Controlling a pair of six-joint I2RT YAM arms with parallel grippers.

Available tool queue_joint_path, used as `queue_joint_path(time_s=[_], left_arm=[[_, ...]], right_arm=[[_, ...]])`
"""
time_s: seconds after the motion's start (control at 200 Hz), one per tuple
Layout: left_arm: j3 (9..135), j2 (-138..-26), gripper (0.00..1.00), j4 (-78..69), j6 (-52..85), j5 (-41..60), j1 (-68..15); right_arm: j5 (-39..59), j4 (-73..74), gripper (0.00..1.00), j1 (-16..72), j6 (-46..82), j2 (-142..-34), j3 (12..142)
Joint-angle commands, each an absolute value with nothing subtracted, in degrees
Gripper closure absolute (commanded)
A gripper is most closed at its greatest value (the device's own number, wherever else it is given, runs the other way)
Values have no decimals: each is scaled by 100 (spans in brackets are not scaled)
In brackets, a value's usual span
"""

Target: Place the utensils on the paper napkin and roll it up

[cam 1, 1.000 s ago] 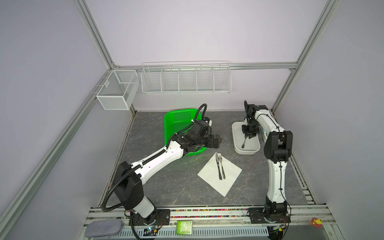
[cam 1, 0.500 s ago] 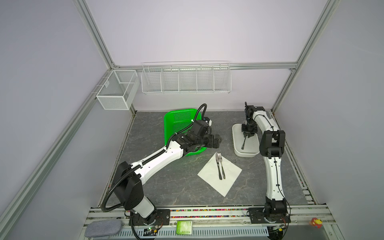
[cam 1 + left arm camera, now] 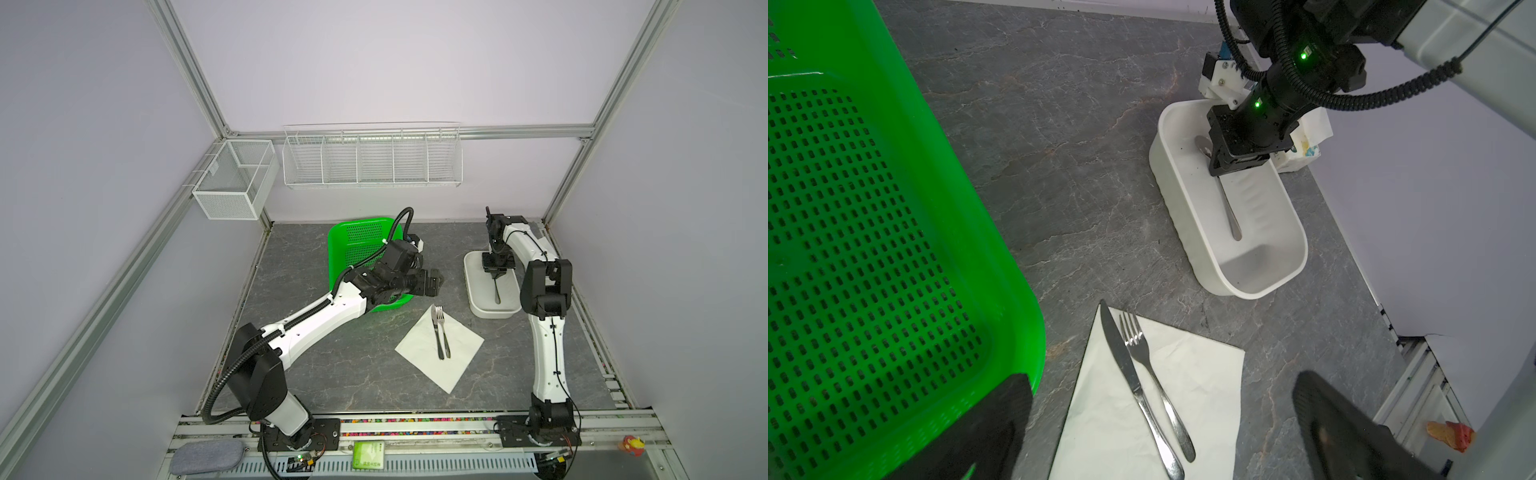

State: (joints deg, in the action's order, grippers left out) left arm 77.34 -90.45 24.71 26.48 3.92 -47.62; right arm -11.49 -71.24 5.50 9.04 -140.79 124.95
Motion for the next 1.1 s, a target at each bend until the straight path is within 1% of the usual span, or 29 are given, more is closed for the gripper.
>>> queue_joint_path(time_s=[0.0, 0.16, 0.21, 0.33, 0.435, 0.545, 0.625, 0.795, 0.84, 0.925, 1.1], left_arm=[[7728, -8921, 1, 2465, 2633, 369, -4737], [7734, -8941, 1, 2453, 2634, 393, -4737], [7734, -8931, 1, 2460, 2636, 387, -4737], [7722, -8921, 1, 2483, 2621, 370, -4734], [7701, -8912, 1, 2472, 2631, 352, -4735], [7705, -8941, 1, 2455, 2637, 384, -4737], [7708, -8949, 1, 2446, 2643, 382, -4737], [7697, -8974, 1, 2444, 2637, 420, -4737], [7700, -8980, 1, 2449, 2648, 420, -4737], [7717, -8980, 1, 2461, 2654, 427, -4735], [7673, -8940, 1, 2454, 2667, 395, -4731]], right_arm=[[-1917, -7295, 91, 696, 669, -13690, 12118], [-2078, -7112, 90, 841, 703, -13453, 11699], [-1838, -7052, 89, 839, 714, -13408, 11576], [-1286, -6773, 89, 820, 746, -13225, 11217], [-1110, -6522, 86, 818, 835, -12977, 10878], [-1006, -6361, 85, 820, 845, -12754, 10620], [-1103, -6251, 82, 825, 873, -12594, 10411], [-1459, -6060, 82, 879, 823, -12460, 10116], [-1303, -6006, 82, 850, 795, -12464, 10048], [-700, -5873, 82, 701, 912, -12480, 9949], [-702, -5656, 83, 703, 925, -12498, 9795]])
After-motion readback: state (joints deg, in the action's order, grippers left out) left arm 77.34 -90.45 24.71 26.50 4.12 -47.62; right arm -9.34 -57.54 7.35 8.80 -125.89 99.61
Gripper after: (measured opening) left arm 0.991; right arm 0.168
